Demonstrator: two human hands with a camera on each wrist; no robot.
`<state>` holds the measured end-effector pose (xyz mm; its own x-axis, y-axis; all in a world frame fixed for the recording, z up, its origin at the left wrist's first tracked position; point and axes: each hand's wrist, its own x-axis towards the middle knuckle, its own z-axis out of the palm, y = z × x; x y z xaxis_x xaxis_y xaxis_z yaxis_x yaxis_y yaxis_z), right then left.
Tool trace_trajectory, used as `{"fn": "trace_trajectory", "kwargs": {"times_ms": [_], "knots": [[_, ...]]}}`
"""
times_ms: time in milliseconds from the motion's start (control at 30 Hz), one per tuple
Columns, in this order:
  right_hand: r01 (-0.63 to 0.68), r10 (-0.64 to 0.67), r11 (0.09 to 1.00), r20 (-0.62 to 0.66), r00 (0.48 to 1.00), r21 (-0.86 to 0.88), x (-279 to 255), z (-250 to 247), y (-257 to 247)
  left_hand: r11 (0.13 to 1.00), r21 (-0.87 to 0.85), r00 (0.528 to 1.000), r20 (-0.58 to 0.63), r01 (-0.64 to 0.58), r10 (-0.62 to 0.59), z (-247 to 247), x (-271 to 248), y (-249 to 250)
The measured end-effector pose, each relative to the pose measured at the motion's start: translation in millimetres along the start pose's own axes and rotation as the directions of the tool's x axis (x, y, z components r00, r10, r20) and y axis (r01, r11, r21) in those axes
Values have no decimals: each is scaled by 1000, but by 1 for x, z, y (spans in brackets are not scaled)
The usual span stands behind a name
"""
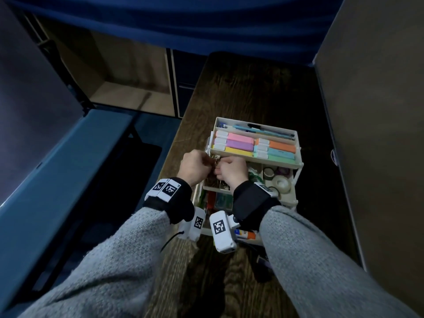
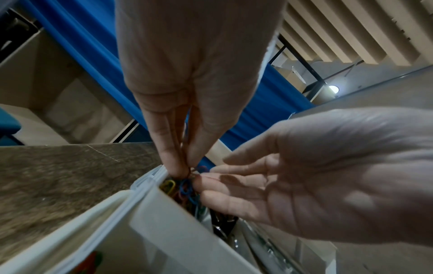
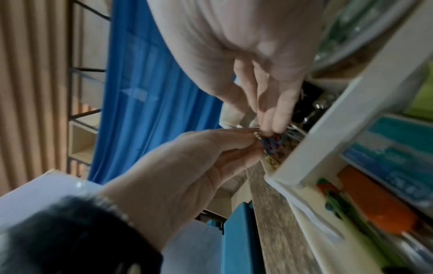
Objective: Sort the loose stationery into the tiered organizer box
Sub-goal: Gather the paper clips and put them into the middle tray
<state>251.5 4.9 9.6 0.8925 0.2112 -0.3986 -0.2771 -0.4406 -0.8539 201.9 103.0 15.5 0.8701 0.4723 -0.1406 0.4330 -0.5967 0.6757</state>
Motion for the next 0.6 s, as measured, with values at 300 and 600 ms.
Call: {"fn": "trace_trajectory", "kwargs": {"times_ms": [300,600], "knots": [[154,-133,961,105,985,-229,-15,-11,-2,999,37,999,-9,-39,39,-2,-8,0],[376,-315,886,243,917,-272,-37,-36,6,992,-8,988,-83,-130,129,-4,-28,-14]]}}
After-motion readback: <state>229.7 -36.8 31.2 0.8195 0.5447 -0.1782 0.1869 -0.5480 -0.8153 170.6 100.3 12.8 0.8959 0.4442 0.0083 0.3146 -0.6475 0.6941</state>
